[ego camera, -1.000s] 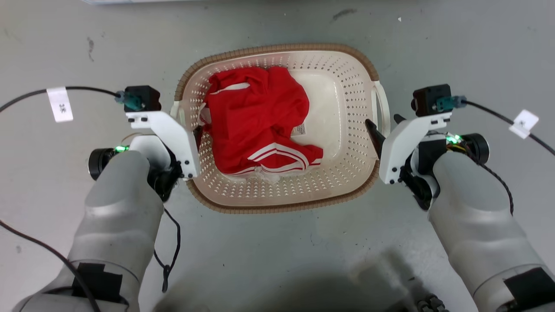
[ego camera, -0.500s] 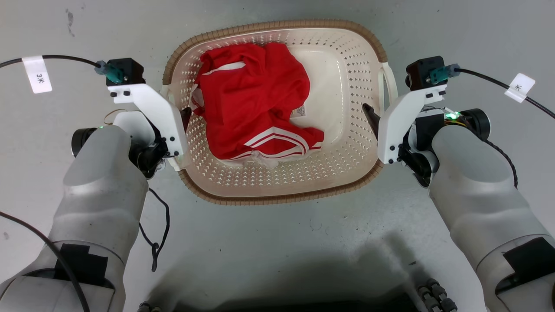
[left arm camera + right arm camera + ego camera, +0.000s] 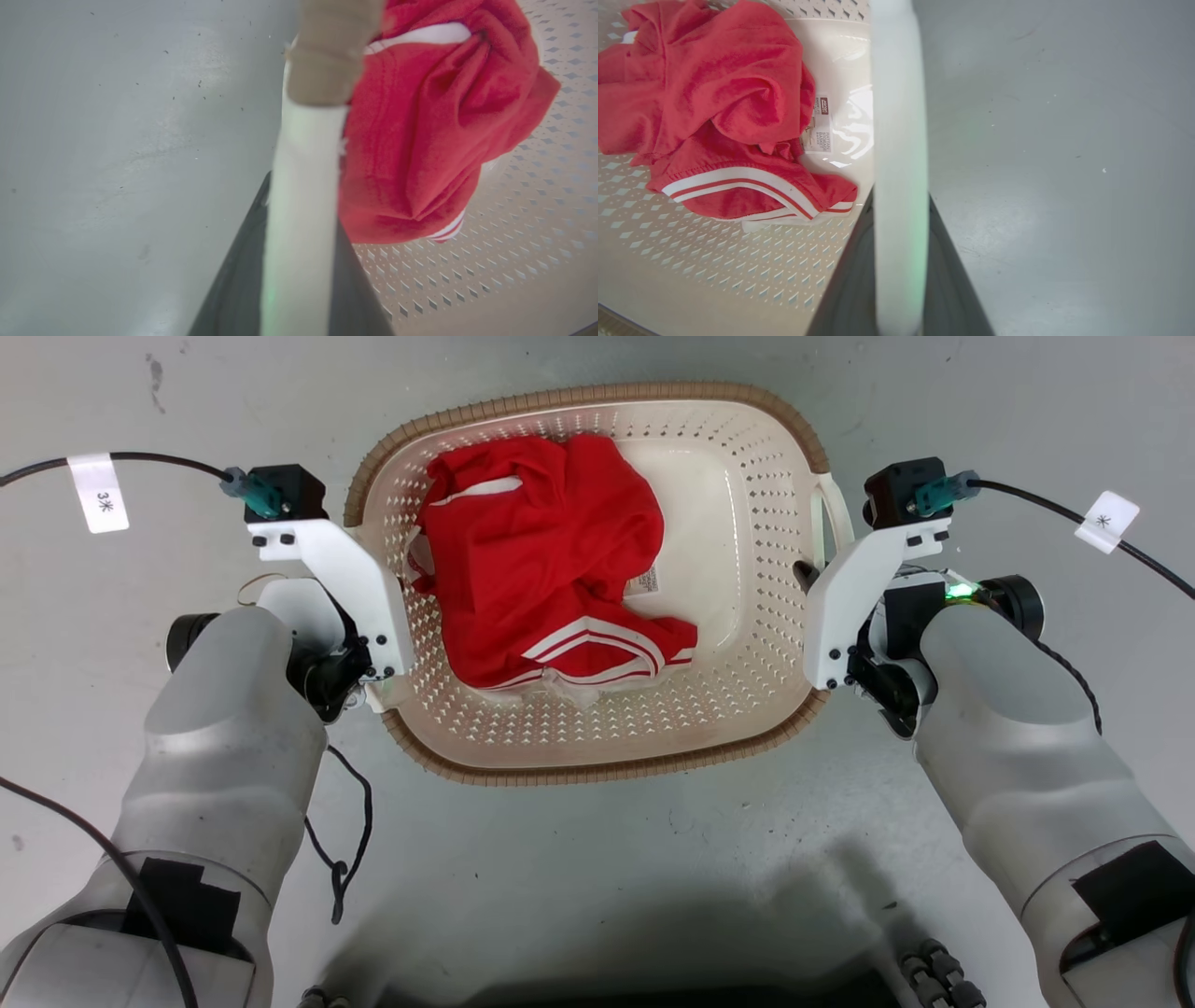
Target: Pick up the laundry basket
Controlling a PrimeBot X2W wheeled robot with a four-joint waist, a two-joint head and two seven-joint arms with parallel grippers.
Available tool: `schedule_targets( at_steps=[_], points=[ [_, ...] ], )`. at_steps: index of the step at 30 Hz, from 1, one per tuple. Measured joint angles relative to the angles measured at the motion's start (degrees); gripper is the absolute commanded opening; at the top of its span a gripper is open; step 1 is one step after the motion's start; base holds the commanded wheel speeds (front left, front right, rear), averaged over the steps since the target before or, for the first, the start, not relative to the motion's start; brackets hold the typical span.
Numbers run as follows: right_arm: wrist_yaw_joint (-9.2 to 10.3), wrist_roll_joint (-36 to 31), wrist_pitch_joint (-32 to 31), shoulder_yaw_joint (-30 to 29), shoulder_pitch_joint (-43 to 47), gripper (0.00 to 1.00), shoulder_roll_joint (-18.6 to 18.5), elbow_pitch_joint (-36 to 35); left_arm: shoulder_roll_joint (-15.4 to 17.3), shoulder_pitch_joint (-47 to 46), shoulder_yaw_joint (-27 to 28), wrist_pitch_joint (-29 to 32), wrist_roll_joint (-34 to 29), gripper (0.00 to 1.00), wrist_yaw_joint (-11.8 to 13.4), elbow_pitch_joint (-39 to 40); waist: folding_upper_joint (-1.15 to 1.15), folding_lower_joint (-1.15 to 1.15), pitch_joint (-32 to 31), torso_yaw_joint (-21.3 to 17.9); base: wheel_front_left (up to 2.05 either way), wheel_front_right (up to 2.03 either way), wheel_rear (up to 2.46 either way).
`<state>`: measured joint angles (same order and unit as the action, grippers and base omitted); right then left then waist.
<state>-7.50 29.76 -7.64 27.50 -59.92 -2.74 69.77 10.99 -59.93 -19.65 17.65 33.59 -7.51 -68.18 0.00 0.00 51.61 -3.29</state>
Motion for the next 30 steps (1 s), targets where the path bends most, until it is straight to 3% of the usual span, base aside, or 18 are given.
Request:
schedule_targets(
  at_steps=[17,30],
  points=[
    [0.02,7.1,-7.7,5.8,0.9,0.0,-0.9,-0.1,-0.1,0.1,-3.9,5.2,2.8,0.0,0.0,-2.9,0.0,0.0,-8.0,0.3,0.0,0.0,0.0],
    [0.03,13.3,-18.9,8.4,6.4,0.0,-0.9,1.6,-1.2,6.1,-5.5,10.5,6.0,0.0,0.0,-4.6,0.0,-0.01,-23.3,0.0,0.0,0.0,0.0]
  ],
)
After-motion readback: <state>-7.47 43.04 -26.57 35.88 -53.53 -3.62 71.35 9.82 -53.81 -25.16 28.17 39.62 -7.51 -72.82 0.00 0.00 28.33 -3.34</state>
